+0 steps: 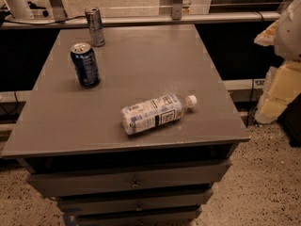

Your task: Knock blue plastic bottle over

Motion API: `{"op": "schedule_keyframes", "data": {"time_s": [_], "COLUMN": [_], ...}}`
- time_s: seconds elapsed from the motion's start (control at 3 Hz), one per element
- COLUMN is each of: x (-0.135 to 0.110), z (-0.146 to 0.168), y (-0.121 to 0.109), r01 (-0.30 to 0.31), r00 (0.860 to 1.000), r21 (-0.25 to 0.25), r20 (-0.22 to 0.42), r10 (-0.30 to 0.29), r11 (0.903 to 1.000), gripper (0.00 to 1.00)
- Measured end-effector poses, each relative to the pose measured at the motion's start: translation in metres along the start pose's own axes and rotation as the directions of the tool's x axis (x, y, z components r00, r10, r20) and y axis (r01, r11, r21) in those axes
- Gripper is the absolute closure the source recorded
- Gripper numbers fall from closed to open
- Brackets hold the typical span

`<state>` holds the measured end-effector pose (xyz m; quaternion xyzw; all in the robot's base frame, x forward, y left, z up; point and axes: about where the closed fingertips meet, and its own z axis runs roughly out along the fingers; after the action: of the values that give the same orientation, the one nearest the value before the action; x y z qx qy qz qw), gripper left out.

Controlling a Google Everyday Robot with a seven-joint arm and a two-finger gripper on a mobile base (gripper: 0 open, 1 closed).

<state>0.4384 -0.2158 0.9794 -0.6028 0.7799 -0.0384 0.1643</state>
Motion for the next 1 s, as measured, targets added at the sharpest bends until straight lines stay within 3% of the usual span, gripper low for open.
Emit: {"op": "schedule_keyframes", "data": {"time_s": [0.33, 0.67, 1.0], "x": [0.000, -0.024, -0.069], "z": [0.000, 0.015, 0.044], "y": [0.000, 0.007, 0.024], "r01": [0.000, 0.048, 0.127], "r00": [1.000, 0.997, 0.980], "r21": [0.000, -0.011, -0.037], "r20": [0.000, 0.061, 0.156], "r10": [0.000, -0.048, -0.120], "r11": [1.0000, 0.9988, 0.9912], "gripper": [0.00, 0.00, 0.00]}}
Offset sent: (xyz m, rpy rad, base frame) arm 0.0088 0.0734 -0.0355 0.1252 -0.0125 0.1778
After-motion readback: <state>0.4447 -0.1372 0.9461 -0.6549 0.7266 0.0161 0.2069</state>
